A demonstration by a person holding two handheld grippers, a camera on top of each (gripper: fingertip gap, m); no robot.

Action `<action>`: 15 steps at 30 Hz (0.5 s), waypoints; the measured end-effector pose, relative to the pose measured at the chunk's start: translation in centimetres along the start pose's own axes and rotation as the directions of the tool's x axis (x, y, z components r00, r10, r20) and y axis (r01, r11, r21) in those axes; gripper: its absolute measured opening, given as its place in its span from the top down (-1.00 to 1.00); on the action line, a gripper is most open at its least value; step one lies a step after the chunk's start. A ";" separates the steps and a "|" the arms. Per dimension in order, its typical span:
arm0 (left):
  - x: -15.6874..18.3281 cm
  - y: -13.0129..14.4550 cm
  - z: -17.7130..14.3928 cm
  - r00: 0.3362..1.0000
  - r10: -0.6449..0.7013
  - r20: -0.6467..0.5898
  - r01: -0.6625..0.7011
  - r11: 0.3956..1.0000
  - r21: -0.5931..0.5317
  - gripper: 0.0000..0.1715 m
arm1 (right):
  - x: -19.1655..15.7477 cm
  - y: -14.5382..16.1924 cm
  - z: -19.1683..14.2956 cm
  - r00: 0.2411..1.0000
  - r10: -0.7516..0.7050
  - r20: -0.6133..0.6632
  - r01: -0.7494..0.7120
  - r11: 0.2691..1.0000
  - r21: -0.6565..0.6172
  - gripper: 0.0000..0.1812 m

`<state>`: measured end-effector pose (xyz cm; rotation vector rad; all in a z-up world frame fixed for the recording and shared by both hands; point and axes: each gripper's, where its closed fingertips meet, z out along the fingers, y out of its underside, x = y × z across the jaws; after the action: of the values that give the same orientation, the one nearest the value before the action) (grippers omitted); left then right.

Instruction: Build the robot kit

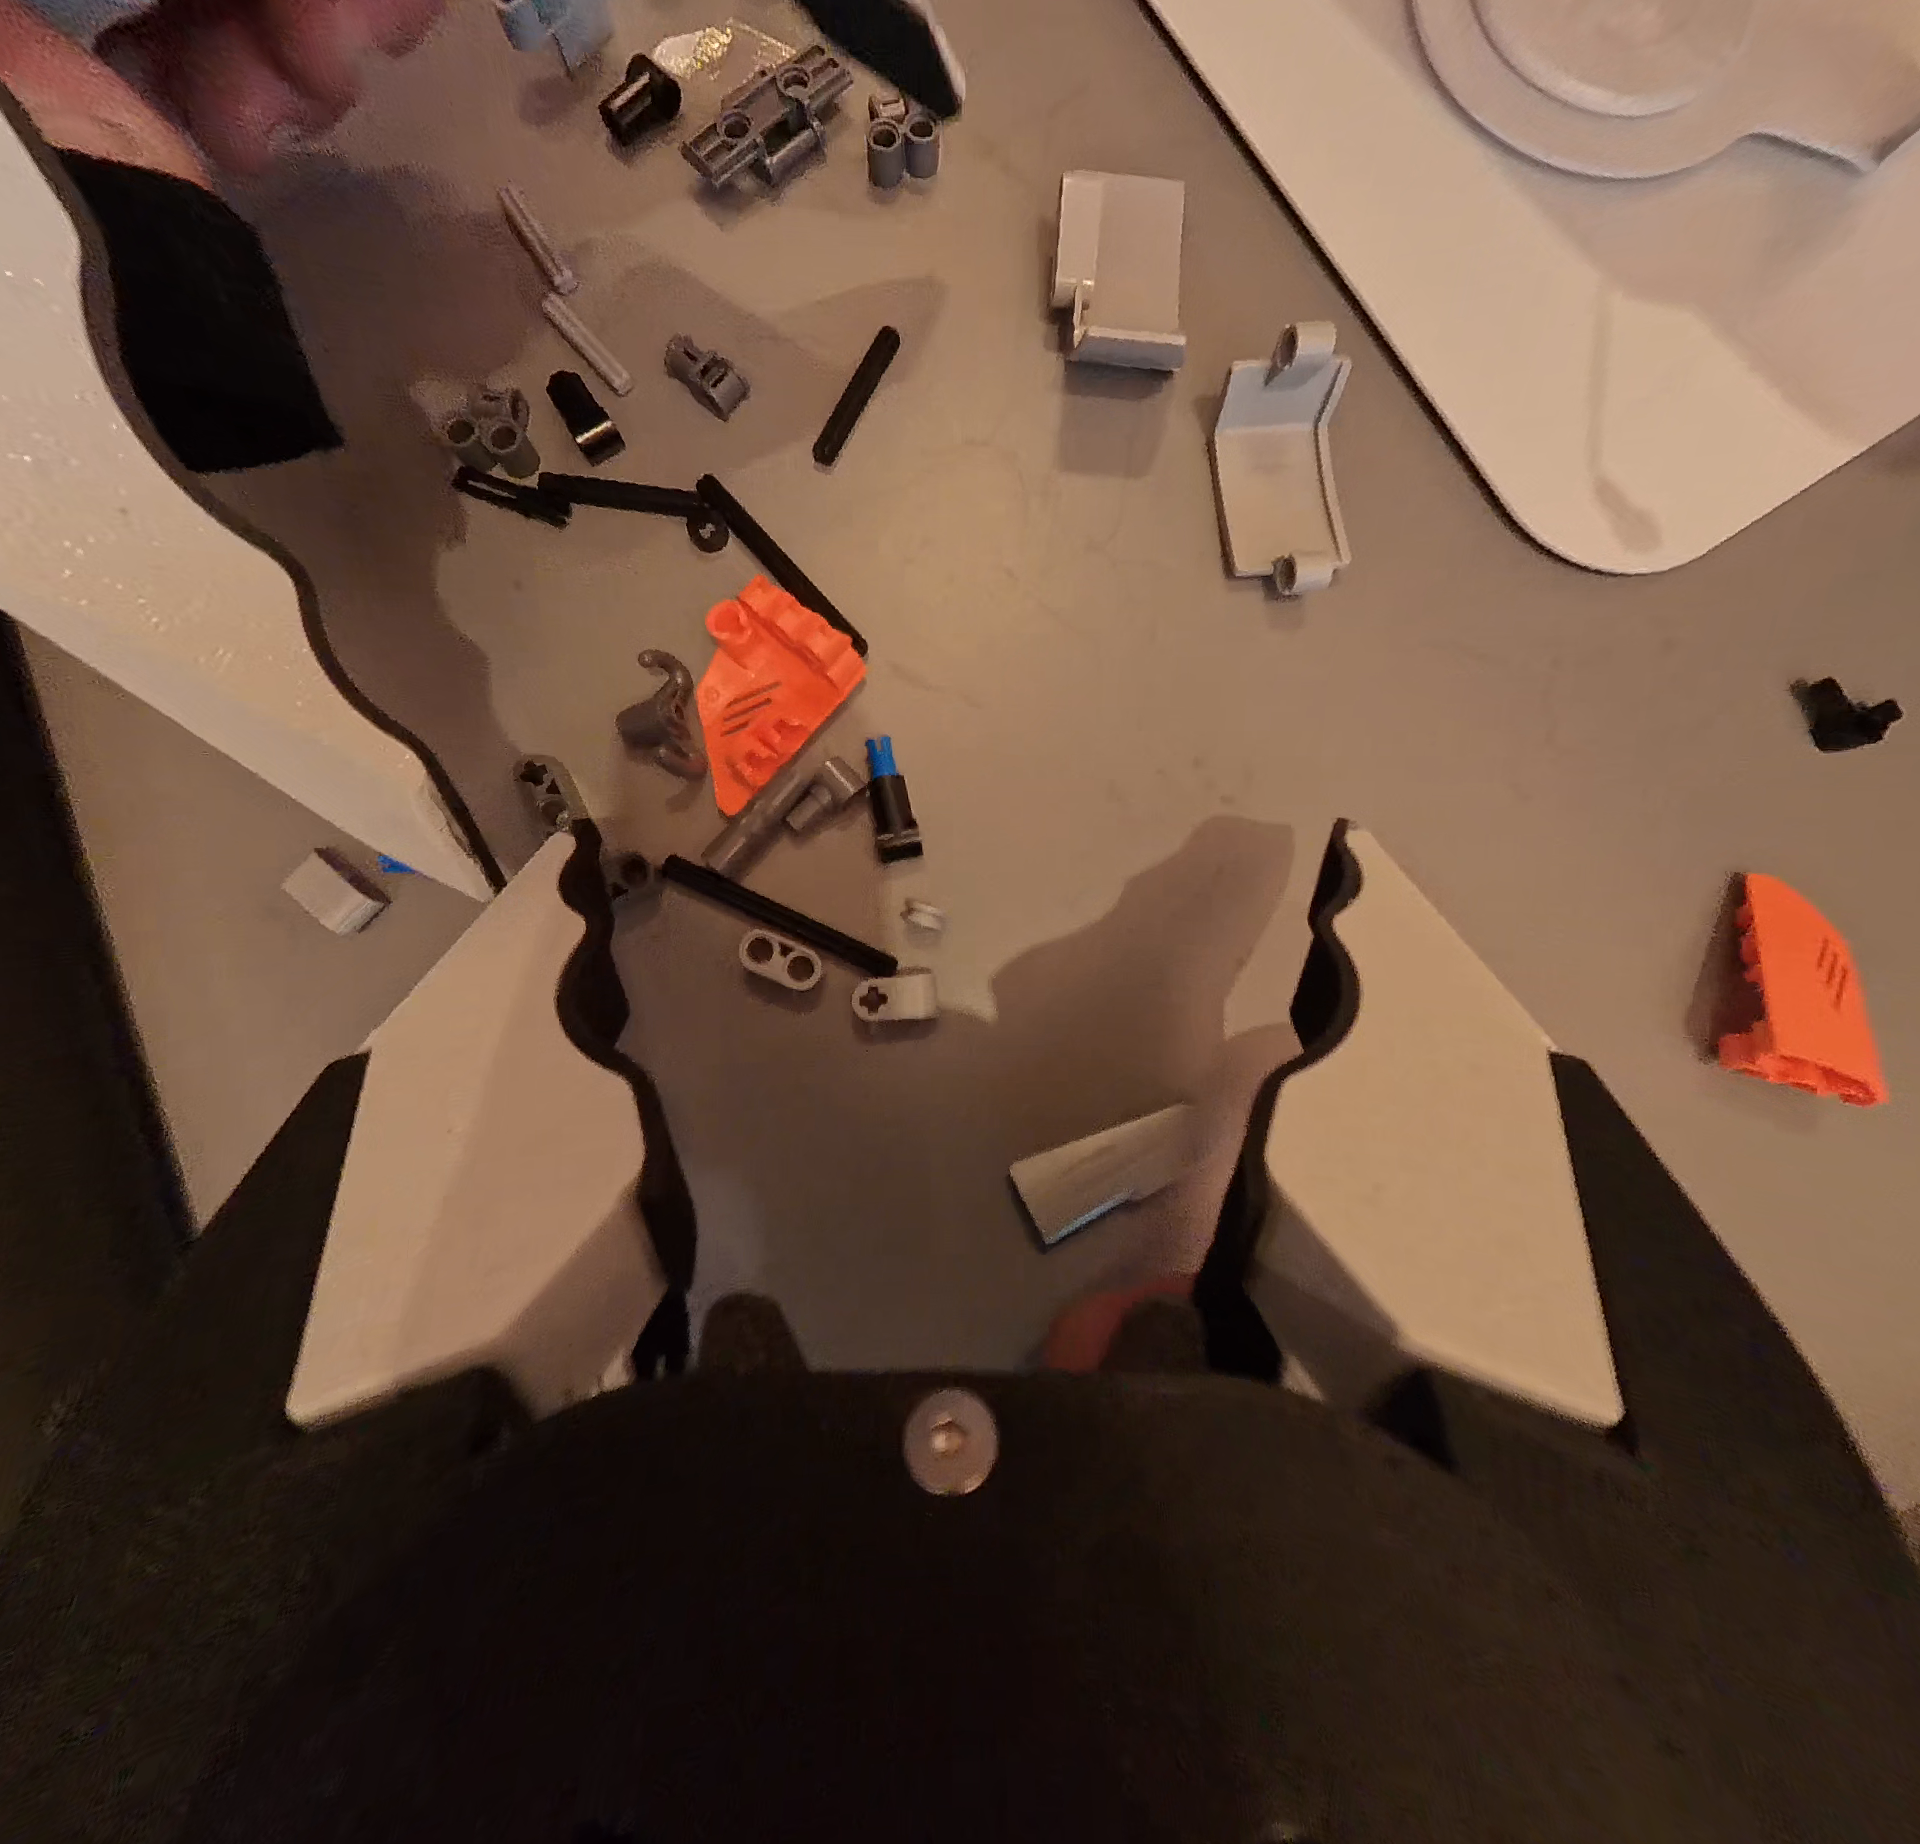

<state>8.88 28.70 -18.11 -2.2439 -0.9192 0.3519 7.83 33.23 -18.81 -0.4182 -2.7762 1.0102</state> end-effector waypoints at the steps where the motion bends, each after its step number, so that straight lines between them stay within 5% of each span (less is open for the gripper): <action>1: 0.3 0.0 0.1 1.000 -0.001 -0.020 0.002 1.000 0.021 -0.76 | 0.0 -0.1 0.1 1.000 -0.003 0.004 0.003 1.000 0.011 -0.45; 10: -0.2 2.1 1.3 0.999 -0.024 0.034 0.027 0.996 -0.082 -0.85 | 0.0 0.1 0.5 0.999 0.036 0.031 -0.037 0.999 0.029 -0.50; 15: -0.4 2.0 1.3 0.999 -0.018 0.040 0.018 1.000 -0.004 -0.85 | 0.4 0.6 1.0 0.995 0.092 0.046 -0.091 0.996 -0.010 -0.65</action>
<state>9.01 27.99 -20.38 -2.2384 -0.9608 0.3885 7.34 33.17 -19.93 -0.5342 -2.8257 1.0421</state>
